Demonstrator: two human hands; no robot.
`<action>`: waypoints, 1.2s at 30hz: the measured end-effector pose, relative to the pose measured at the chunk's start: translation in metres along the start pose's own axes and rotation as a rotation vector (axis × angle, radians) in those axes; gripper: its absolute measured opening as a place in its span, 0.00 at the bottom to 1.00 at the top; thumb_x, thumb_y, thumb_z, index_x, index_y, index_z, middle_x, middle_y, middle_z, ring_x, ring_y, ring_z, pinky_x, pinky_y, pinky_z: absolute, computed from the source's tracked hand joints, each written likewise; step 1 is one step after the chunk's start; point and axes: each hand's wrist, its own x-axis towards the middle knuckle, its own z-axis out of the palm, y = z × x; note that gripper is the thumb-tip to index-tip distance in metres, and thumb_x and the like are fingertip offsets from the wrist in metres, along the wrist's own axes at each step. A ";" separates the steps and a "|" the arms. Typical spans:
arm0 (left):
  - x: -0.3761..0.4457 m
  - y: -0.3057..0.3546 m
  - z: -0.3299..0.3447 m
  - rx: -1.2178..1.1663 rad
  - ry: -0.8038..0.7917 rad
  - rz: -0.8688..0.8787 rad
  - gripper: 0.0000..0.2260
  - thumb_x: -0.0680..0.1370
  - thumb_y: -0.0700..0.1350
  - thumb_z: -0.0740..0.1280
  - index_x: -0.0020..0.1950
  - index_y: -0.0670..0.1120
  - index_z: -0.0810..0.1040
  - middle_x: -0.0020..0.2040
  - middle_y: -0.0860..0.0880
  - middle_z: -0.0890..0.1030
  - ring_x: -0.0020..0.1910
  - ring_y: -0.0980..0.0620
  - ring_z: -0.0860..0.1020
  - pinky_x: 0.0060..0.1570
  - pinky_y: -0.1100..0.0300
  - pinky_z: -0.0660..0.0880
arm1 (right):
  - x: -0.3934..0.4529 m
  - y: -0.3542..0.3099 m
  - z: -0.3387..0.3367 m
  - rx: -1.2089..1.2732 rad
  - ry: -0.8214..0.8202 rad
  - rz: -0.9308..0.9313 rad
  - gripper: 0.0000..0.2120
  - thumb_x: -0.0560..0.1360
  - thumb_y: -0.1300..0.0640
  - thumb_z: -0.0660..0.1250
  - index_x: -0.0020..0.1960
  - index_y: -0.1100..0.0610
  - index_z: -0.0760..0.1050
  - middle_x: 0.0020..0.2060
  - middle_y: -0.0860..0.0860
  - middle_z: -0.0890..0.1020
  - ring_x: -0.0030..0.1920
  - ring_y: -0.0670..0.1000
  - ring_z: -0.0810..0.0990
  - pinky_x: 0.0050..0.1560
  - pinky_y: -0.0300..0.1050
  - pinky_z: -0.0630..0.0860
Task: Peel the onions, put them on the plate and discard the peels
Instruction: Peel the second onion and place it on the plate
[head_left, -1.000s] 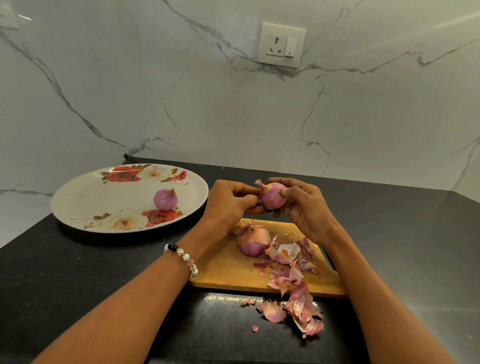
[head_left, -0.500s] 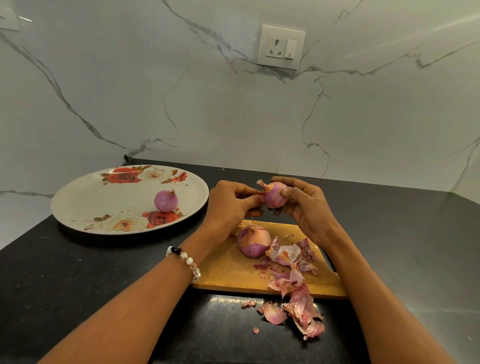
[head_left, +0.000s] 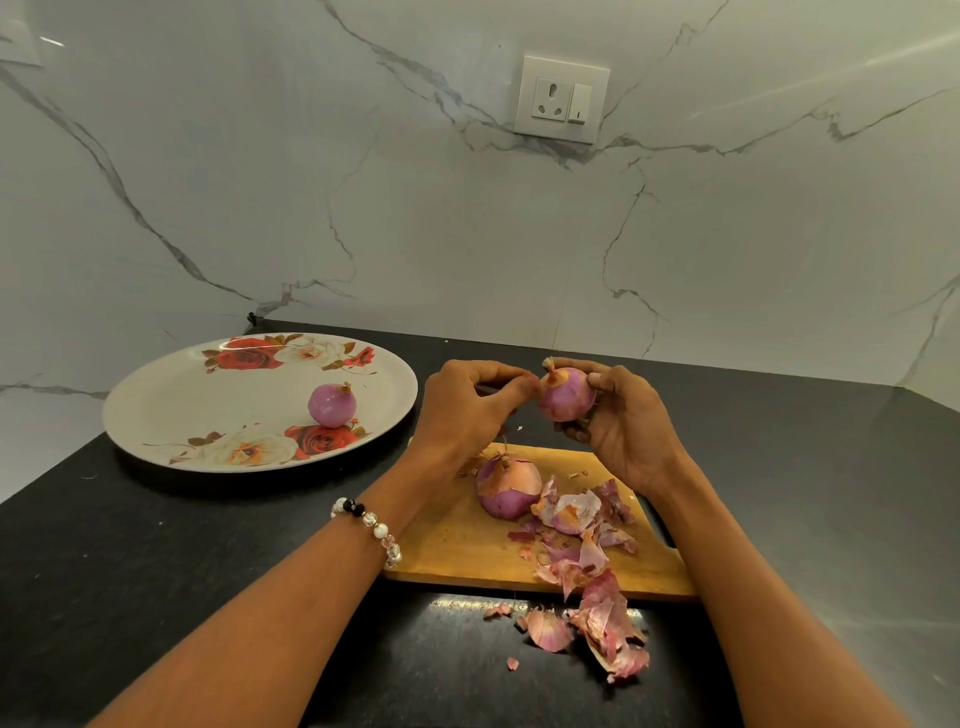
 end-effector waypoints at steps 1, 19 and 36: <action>-0.001 0.001 0.000 -0.016 -0.028 0.010 0.15 0.71 0.53 0.72 0.53 0.47 0.83 0.42 0.54 0.82 0.41 0.53 0.83 0.38 0.60 0.81 | 0.000 0.000 0.000 -0.007 -0.013 0.004 0.18 0.80 0.60 0.51 0.56 0.61 0.79 0.52 0.56 0.82 0.48 0.54 0.80 0.36 0.40 0.77; -0.005 -0.003 0.003 0.027 0.018 0.073 0.08 0.73 0.40 0.72 0.51 0.42 0.84 0.43 0.47 0.84 0.39 0.54 0.83 0.39 0.62 0.81 | 0.004 0.009 0.000 -0.139 -0.027 -0.005 0.22 0.69 0.53 0.59 0.57 0.62 0.79 0.54 0.59 0.82 0.49 0.53 0.81 0.40 0.42 0.79; 0.005 -0.004 -0.004 0.224 0.177 0.088 0.01 0.78 0.43 0.68 0.49 0.47 0.76 0.39 0.54 0.77 0.37 0.55 0.79 0.33 0.70 0.77 | 0.002 0.002 -0.006 0.036 0.013 0.038 0.23 0.79 0.59 0.48 0.66 0.68 0.72 0.58 0.67 0.80 0.43 0.52 0.81 0.29 0.37 0.72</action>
